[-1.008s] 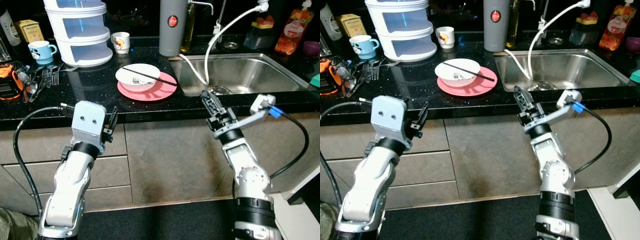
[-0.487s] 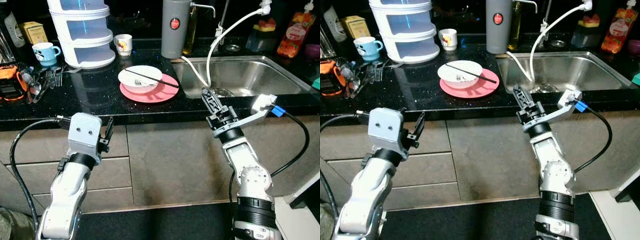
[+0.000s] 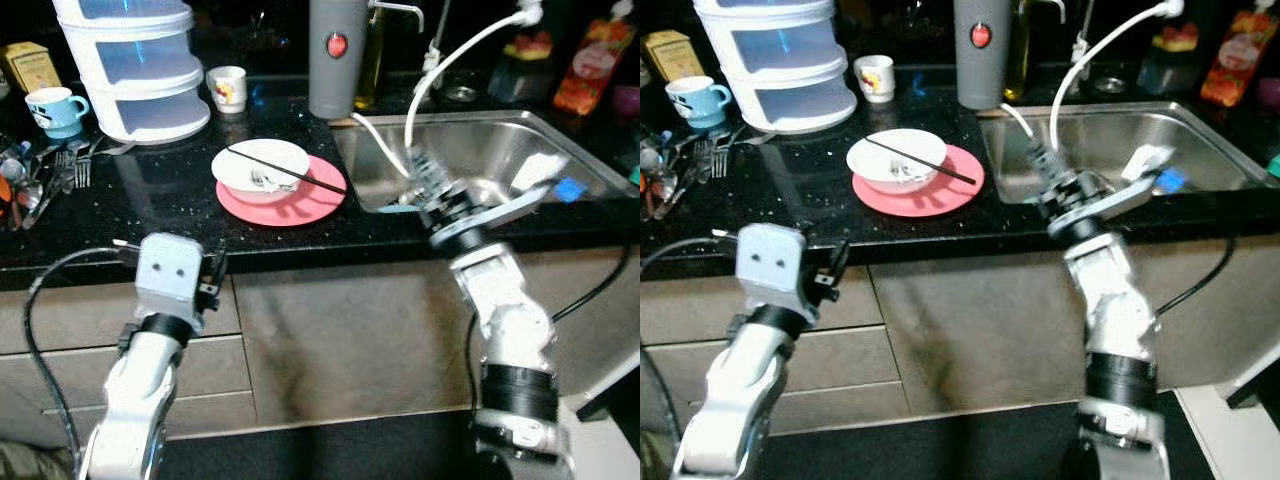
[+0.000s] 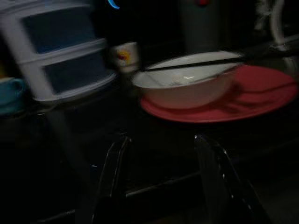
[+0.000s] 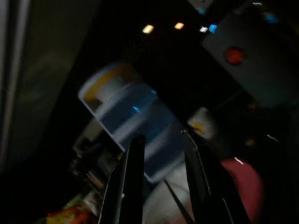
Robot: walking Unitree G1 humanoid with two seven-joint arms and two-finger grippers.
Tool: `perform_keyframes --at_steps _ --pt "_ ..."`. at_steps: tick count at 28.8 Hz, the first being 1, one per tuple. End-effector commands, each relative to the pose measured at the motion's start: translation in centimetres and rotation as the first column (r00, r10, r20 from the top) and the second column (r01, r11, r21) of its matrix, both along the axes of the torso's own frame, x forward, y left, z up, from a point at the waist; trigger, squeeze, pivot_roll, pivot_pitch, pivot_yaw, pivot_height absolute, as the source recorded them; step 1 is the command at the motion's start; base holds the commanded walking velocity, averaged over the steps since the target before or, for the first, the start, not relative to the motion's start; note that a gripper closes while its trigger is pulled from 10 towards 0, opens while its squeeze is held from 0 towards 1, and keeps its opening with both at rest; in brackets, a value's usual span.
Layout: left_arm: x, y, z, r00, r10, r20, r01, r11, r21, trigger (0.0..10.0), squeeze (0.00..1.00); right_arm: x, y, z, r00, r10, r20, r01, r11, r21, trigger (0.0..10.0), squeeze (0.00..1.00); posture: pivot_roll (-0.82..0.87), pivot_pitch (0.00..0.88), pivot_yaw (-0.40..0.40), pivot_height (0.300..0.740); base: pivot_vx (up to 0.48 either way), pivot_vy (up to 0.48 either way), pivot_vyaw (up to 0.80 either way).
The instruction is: Kitchen organization
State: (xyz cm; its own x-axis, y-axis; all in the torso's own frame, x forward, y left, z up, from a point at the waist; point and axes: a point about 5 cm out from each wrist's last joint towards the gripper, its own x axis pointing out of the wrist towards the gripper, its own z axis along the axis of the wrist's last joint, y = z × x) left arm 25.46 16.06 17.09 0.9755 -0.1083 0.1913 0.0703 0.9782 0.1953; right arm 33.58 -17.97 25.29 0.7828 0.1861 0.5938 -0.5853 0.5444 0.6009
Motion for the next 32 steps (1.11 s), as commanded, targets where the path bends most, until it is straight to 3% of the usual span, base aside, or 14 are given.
perform_keyframes --at_steps 1,16,18,24,25,26,30,31,32 --pt "-0.3 0.1 -0.1 1.0 0.01 -0.003 -0.01 1.0 0.003 10.0 0.0 0.2 0.8 0.8 0.997 0.062 0.033 -0.063 0.997 0.033 10.0 0.0 0.16 0.0 -0.014 0.74 0.356 0.0 0.0" --pt "-1.6 -1.4 0.2 0.998 -0.066 -0.003 0.066 0.998 -0.012 10.0 0.0 0.6 1.2 1.4 0.992 0.108 0.07 -0.11 0.993 0.034 10.0 0.0 0.18 0.0 -0.021 0.74 0.065 0.0 0.0" --pt "-1.9 -1.7 0.3 0.997 -0.073 0.001 0.073 0.997 -0.015 10.0 0.0 0.7 1.2 1.4 0.992 0.104 0.072 -0.104 0.995 -0.001 10.0 0.0 0.18 0.0 -0.023 0.74 0.0 0.0 0.0" --pt "-2.2 -2.1 0.3 0.996 -0.084 0.0 0.084 0.996 -0.017 10.0 0.0 0.2 -1.0 1.0 0.986 0.122 0.117 -0.102 0.981 -0.163 10.0 0.0 0.18 0.0 -0.028 0.74 0.0 0.0 0.0" --pt "-2.2 -2.1 0.3 0.996 -0.086 0.0 0.086 0.996 -0.018 10.0 0.0 -0.1 -1.2 0.8 0.982 0.141 0.126 -0.106 0.962 -0.253 10.0 0.0 0.18 0.0 -0.023 0.74 0.0 0.0 0.0" --pt "-2.1 -2.1 0.3 0.996 -0.094 -0.001 0.094 0.995 -0.018 10.0 0.0 -0.3 -1.5 0.2 0.986 0.124 0.115 -0.066 0.909 -0.413 10.0 0.0 0.17 0.0 -0.019 0.74 0.0 0.0 0.0" --pt "-2.1 -2.2 0.4 0.994 -0.106 -0.001 0.106 0.994 -0.014 10.0 0.0 -0.2 -1.9 0.1 0.992 0.062 0.11 0.0 0.871 -0.492 10.0 0.0 0.16 0.0 -0.003 0.74 0.0 0.0 0.0" --pt "-2.1 -2.2 0.4 0.994 -0.107 -0.002 0.107 0.994 -0.013 10.0 0.0 -0.2 -2.0 0.1 0.992 0.05 0.113 0.013 0.864 -0.504 10.0 0.65 0.16 0.0 -0.001 0.74 0.0 0.0 0.0" --pt "-2.2 -2.2 0.5 0.994 -0.107 -0.002 0.107 0.994 -0.013 10.0 0.0 -0.2 -2.1 0.2 0.992 0.046 0.115 0.019 0.86 -0.51 10.0 0.65 0.16 0.0 -0.001 0.74 0.0 0.0 0.0"
